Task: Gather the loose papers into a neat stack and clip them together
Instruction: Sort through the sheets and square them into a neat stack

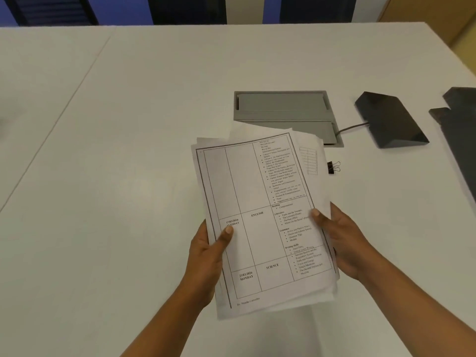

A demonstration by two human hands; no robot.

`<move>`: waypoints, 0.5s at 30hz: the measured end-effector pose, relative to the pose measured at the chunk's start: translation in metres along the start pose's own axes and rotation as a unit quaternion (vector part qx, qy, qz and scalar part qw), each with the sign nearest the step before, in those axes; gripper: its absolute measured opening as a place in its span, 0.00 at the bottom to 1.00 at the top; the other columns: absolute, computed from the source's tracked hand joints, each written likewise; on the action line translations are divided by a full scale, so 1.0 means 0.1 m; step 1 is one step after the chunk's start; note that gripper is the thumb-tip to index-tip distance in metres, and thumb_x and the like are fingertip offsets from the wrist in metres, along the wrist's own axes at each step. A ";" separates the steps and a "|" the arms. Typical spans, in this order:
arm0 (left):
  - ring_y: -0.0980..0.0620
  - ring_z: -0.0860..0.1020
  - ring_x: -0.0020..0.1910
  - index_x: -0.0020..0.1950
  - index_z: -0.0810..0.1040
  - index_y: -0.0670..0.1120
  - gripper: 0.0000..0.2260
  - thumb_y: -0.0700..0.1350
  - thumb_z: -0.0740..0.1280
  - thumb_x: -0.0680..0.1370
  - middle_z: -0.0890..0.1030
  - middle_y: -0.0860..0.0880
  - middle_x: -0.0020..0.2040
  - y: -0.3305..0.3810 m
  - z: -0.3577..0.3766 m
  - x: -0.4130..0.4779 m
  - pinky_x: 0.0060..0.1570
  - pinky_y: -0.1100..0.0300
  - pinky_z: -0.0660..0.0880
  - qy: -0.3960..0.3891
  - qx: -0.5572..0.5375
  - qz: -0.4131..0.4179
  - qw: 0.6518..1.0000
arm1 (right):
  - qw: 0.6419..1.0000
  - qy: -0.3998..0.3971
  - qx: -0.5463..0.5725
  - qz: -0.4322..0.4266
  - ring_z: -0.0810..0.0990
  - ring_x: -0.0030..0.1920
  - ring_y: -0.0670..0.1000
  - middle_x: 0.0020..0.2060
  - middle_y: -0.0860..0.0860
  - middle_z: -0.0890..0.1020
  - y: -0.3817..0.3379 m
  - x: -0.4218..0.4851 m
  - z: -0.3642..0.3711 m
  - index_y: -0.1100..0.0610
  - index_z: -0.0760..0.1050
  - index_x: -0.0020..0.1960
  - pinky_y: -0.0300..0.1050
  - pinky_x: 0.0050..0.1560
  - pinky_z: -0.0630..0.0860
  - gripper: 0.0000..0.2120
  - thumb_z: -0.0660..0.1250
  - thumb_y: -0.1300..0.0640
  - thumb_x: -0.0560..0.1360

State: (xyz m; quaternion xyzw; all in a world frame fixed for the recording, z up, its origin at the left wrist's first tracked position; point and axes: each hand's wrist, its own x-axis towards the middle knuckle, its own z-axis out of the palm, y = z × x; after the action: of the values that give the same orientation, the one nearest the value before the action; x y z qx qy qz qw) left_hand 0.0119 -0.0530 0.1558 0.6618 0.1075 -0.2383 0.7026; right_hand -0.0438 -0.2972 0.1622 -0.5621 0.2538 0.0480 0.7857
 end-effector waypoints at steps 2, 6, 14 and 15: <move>0.49 0.79 0.64 0.71 0.71 0.55 0.23 0.53 0.68 0.76 0.80 0.54 0.65 0.04 0.00 0.02 0.64 0.43 0.75 0.000 -0.012 -0.005 1.000 | 1.000 0.014 -0.019 -0.009 0.84 0.57 0.52 0.58 0.53 0.84 0.02 0.00 -0.01 0.53 0.75 0.64 0.48 0.53 0.82 0.14 0.63 0.59 0.79; 0.46 0.76 0.67 0.73 0.69 0.56 0.28 0.55 0.70 0.73 0.79 0.53 0.67 0.07 -0.06 0.07 0.66 0.39 0.72 -0.013 -0.032 -0.024 0.999 | 0.999 -0.027 -0.047 0.005 0.82 0.60 0.55 0.60 0.54 0.83 0.00 -0.02 -0.13 0.55 0.74 0.67 0.54 0.59 0.79 0.18 0.65 0.59 0.77; 0.44 0.80 0.61 0.60 0.76 0.57 0.25 0.53 0.76 0.64 0.83 0.50 0.60 0.05 0.02 0.10 0.65 0.38 0.73 -0.075 -0.015 -0.051 0.996 | 0.990 -0.081 -0.109 0.025 0.83 0.59 0.53 0.59 0.51 0.84 -0.07 -0.02 -0.14 0.53 0.74 0.66 0.49 0.55 0.81 0.24 0.71 0.59 0.71; 0.45 0.80 0.61 0.61 0.77 0.55 0.26 0.53 0.76 0.64 0.84 0.50 0.60 0.04 0.04 0.10 0.65 0.38 0.73 -0.073 -0.012 -0.053 0.996 | 0.991 -0.071 -0.108 0.019 0.83 0.58 0.54 0.58 0.51 0.84 -0.07 -0.01 -0.14 0.54 0.75 0.65 0.50 0.56 0.81 0.22 0.71 0.59 0.71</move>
State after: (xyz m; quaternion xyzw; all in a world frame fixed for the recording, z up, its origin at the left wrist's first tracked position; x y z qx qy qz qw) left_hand 0.0222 -0.0587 0.1552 0.6274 0.0934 -0.3215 0.7031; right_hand -0.0467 -0.3121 0.1657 -0.6339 0.2011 0.1299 0.7354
